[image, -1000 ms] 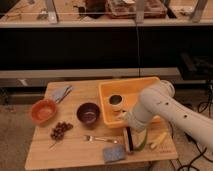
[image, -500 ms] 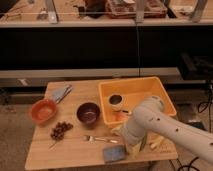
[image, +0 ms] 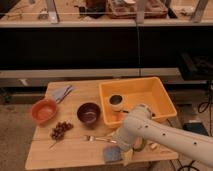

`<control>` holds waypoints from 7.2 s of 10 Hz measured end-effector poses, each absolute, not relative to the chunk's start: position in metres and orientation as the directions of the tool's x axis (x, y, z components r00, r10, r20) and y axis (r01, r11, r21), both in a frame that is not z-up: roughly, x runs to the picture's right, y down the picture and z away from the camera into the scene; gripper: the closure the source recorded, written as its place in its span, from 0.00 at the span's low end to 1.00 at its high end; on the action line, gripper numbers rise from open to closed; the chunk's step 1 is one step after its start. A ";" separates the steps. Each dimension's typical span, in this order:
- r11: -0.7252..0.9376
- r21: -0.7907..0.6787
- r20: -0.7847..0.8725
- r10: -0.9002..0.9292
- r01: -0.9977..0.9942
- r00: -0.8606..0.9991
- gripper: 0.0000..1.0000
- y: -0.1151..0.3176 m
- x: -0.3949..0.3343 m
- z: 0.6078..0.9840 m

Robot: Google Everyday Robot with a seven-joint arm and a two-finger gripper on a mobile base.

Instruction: Wipe table surface with sponge

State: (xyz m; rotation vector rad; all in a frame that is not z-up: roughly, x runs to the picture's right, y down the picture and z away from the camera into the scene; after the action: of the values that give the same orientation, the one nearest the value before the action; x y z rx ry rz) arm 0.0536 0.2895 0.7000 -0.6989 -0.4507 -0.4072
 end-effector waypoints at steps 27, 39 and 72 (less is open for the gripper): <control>0.691 -0.479 0.579 -0.215 0.542 0.787 1.00 0.291 0.002 0.724; 0.655 -0.283 0.711 -0.347 0.701 0.612 1.00 0.261 -0.134 0.709; 0.446 -0.245 0.785 -0.430 0.861 0.446 1.00 0.308 -0.212 0.718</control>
State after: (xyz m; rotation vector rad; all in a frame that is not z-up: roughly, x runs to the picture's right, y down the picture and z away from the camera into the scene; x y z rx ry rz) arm -0.2123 0.3082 0.7182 -0.7075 -0.7076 -0.8876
